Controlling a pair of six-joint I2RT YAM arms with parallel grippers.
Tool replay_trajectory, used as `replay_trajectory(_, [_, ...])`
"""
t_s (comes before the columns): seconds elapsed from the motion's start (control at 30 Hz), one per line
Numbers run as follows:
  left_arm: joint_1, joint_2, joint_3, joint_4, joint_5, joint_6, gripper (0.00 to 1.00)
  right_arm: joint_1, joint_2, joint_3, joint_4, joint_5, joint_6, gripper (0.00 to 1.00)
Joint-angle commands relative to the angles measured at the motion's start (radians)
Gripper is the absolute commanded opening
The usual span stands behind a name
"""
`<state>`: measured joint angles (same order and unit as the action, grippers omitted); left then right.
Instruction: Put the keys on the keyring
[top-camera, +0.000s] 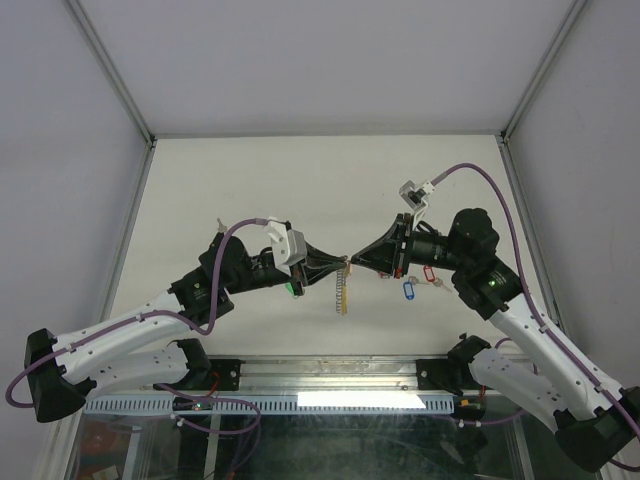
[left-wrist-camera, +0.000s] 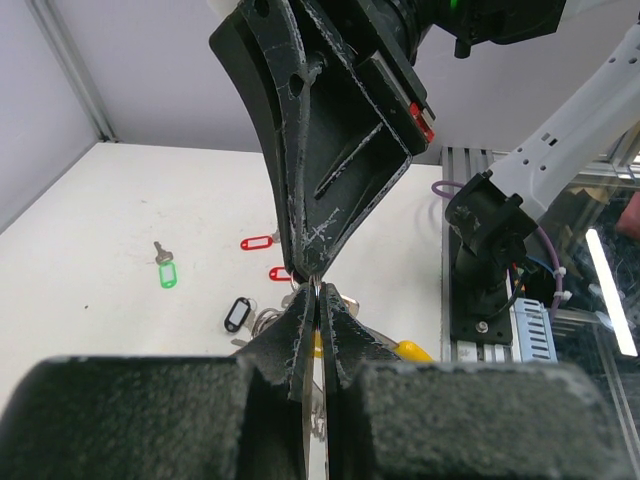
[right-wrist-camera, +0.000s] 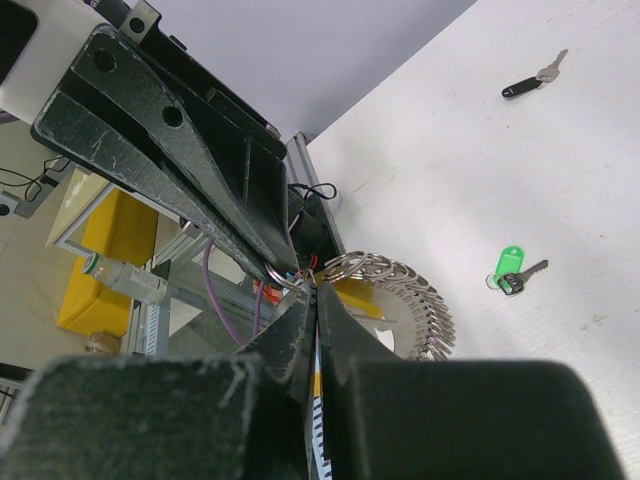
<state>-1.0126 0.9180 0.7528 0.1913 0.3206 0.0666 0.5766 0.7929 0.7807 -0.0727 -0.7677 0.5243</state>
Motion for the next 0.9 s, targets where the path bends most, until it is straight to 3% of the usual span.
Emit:
replay_trajectory(0.0, [0.007,-0.001,0.018,0.061,0.028,0.006,0.00,-0.003,-0.008,0.042,0.025,0.029,-0.010,0.04])
replay_trajectory(0.13, [0.009,-0.002,0.016,0.061,0.025,0.005,0.00,-0.002,-0.012,0.049,-0.001,0.045,-0.031,0.15])
replay_trajectory(0.43, [0.009,0.001,0.022,0.053,0.010,0.004,0.00,-0.002,-0.063,0.058,-0.042,0.126,-0.107,0.26])
replay_trajectory(0.73, [0.017,0.018,0.021,0.052,-0.050,-0.015,0.00,-0.003,-0.169,0.000,-0.055,0.291,-0.199,0.46])
replay_trajectory(0.87, [0.020,0.035,0.030,0.038,-0.089,-0.033,0.00,-0.002,-0.177,-0.014,-0.063,0.282,-0.220,0.58])
